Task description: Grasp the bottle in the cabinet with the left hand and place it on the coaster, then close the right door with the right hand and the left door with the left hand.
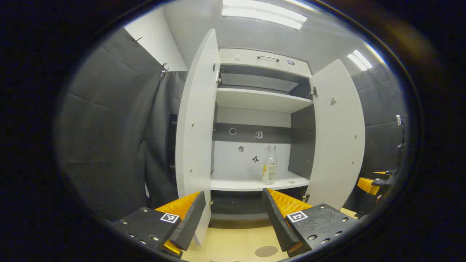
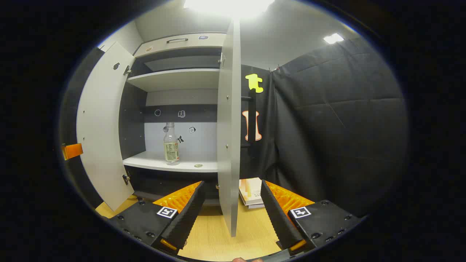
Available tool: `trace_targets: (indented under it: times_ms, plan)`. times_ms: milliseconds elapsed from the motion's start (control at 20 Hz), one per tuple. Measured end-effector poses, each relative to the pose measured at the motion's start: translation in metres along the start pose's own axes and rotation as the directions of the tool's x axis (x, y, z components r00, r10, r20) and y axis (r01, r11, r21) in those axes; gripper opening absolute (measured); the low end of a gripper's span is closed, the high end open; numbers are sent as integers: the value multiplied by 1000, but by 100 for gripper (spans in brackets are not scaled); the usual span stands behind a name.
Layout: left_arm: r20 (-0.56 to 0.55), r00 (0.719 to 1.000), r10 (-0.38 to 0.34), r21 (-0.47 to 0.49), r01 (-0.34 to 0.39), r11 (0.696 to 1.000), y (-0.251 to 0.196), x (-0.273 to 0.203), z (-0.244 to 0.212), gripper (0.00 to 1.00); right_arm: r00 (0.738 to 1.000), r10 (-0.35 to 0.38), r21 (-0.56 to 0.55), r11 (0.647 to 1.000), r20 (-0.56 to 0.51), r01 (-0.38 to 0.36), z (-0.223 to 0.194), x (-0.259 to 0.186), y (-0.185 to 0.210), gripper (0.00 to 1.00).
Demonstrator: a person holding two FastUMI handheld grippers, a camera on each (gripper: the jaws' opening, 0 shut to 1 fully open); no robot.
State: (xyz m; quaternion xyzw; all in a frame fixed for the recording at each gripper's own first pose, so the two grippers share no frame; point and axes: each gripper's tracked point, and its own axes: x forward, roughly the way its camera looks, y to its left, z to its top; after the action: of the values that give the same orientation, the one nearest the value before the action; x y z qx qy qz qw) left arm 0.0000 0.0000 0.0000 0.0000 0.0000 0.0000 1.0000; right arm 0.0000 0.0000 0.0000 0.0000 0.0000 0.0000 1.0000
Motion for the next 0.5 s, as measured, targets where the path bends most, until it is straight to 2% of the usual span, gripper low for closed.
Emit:
trace_targets:
  times_ms: [500]
  plan:
    - [1, 1000, -19, 5, 19, 1000, -9, -6, -2, 91, 1000, -2, 9, 1000, 20, 2, 9, -9, -3, 97]
